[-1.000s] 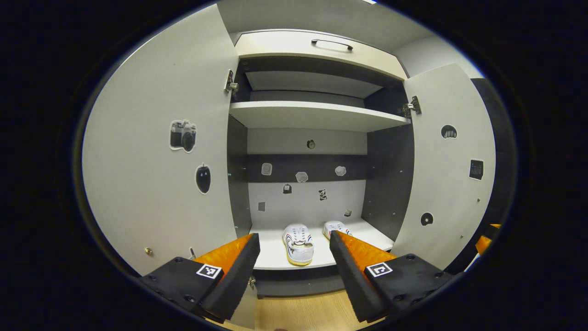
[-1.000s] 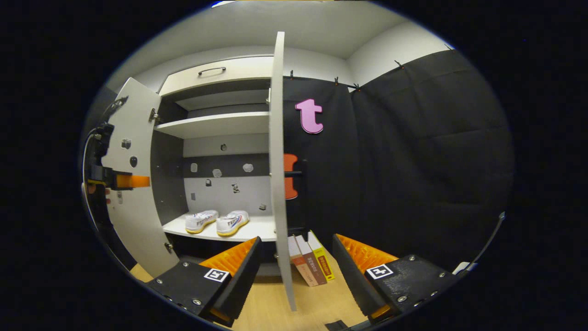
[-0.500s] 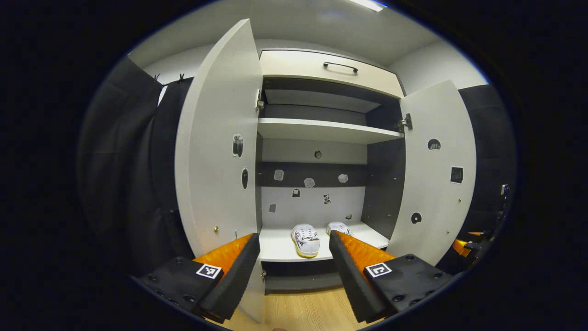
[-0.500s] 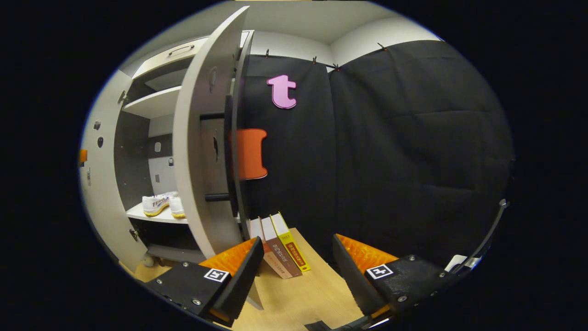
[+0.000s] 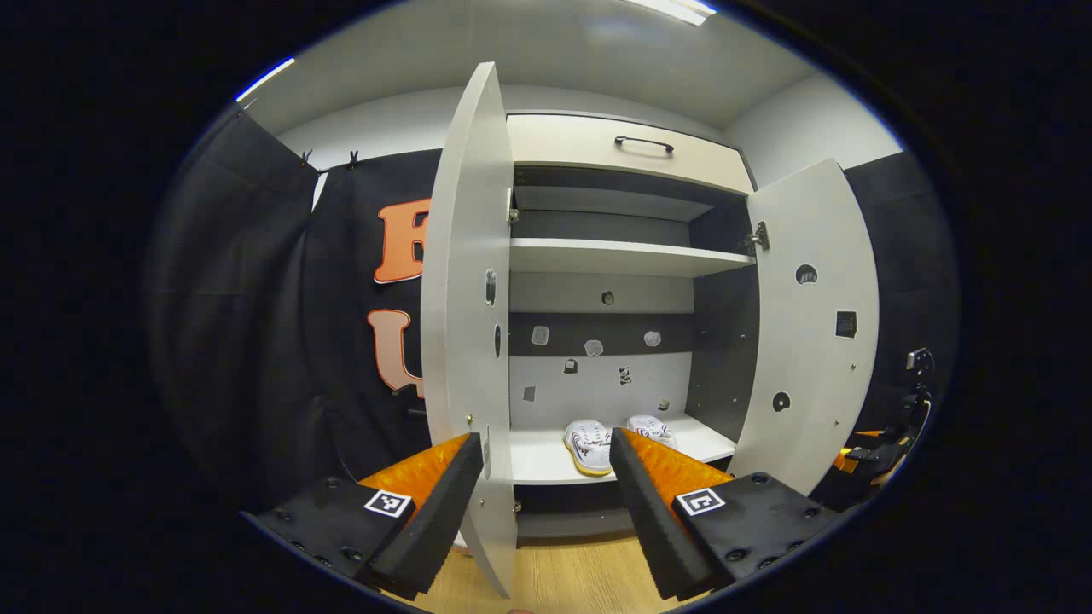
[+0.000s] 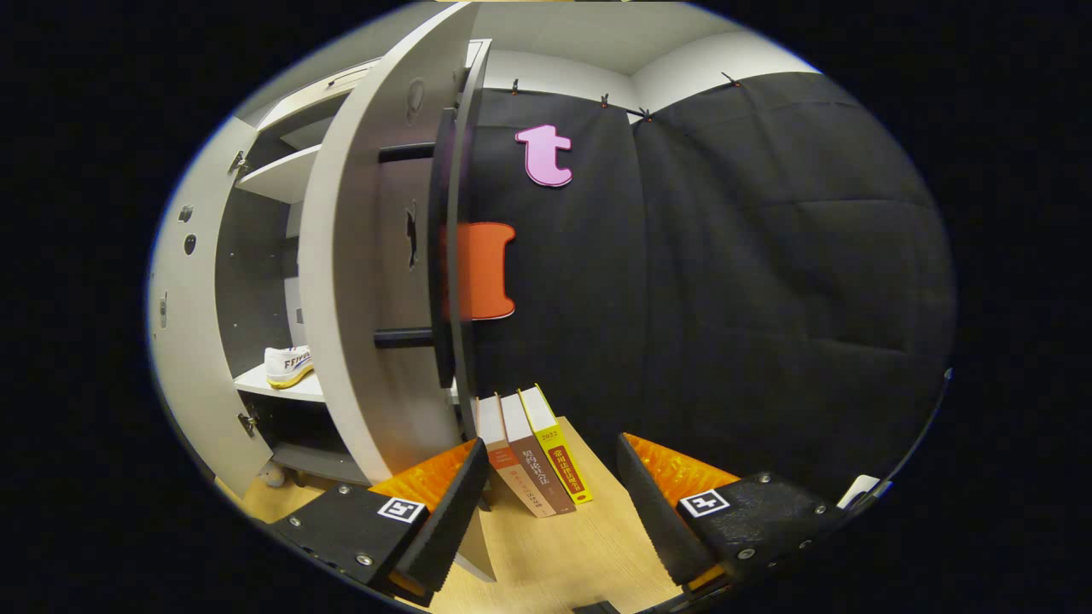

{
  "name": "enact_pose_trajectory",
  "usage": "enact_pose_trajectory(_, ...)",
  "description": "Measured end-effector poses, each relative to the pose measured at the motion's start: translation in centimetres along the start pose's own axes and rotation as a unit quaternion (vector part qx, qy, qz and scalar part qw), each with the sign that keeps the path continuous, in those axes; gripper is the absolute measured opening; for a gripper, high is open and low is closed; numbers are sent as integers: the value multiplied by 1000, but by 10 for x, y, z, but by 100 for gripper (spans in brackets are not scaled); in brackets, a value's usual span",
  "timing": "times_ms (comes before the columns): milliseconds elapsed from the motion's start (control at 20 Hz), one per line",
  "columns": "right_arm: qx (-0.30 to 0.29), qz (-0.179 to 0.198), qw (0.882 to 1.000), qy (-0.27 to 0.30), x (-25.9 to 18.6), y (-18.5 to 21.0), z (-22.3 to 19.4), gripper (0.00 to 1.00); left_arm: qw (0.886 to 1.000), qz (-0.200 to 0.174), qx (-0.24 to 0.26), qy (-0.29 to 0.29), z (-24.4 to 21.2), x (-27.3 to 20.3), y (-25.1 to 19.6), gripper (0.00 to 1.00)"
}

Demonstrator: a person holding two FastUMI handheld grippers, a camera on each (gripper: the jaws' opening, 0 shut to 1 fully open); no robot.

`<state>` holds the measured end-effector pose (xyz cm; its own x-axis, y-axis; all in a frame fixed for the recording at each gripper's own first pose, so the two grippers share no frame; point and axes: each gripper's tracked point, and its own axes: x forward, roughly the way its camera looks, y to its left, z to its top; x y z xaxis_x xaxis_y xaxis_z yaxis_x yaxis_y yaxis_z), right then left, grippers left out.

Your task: Grab one shoe with the right hand and put it into the shoe cabinet, grab the other shoe with the left hand and put it into the shoe cabinet; then close the right door with the right hand and the left door with the left hand.

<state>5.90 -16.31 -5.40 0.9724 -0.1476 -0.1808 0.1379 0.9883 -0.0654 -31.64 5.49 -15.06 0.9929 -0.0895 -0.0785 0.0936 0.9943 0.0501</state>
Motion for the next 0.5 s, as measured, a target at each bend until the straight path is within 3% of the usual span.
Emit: enact_pose_trajectory(500, -1, 21, 1000, 4, -2, 28, -2, 89, 1000, -8, -11, -9, 9, -3, 3, 96)
